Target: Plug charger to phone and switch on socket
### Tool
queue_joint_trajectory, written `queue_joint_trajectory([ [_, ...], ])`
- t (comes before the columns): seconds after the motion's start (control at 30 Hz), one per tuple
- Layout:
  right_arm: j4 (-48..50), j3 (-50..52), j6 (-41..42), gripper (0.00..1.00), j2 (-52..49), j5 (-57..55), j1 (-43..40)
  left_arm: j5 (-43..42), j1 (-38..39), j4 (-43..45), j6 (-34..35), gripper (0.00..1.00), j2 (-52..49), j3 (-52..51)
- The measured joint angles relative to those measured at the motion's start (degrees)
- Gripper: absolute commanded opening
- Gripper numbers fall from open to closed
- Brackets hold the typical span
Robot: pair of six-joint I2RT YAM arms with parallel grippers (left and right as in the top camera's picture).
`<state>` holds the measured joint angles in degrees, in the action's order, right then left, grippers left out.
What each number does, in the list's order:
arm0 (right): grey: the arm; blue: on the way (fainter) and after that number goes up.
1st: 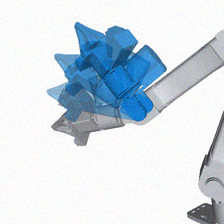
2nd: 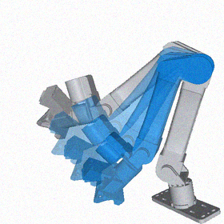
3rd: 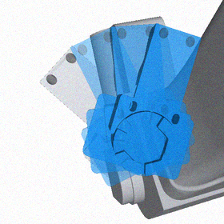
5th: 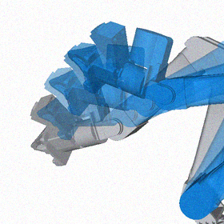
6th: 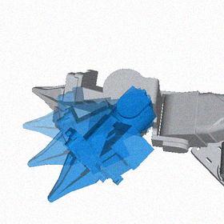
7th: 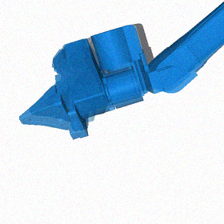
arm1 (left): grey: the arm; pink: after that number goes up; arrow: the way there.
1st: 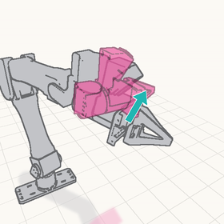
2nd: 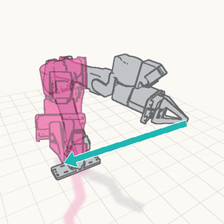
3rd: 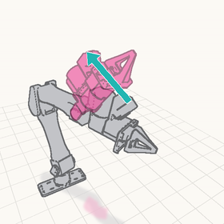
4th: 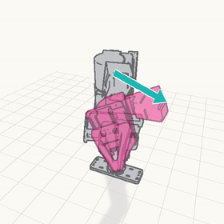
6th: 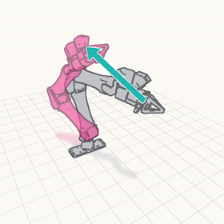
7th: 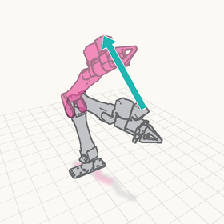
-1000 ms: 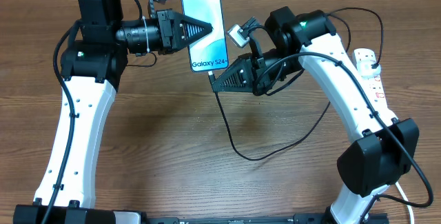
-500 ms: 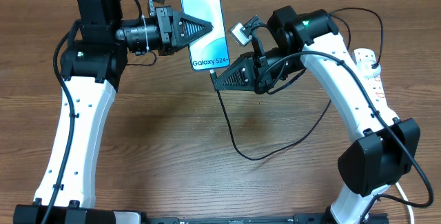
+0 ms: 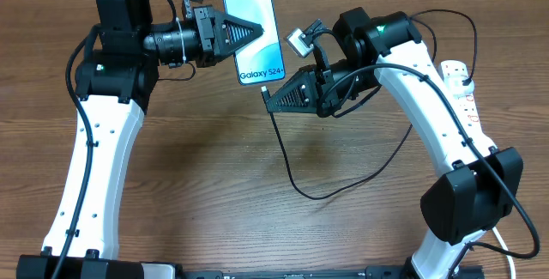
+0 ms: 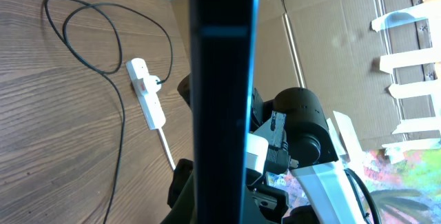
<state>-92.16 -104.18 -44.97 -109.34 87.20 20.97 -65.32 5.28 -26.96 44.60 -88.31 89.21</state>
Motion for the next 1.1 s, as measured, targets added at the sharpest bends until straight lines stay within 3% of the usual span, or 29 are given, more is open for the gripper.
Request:
queue_joint_trajectory([
  [1.1, 1.2, 0.0, 0.2, 0.04, 0.0, -0.1, 0.0, -3.0, 0.0, 0.0, -4.8, 0.05, 0.0, 0.0],
])
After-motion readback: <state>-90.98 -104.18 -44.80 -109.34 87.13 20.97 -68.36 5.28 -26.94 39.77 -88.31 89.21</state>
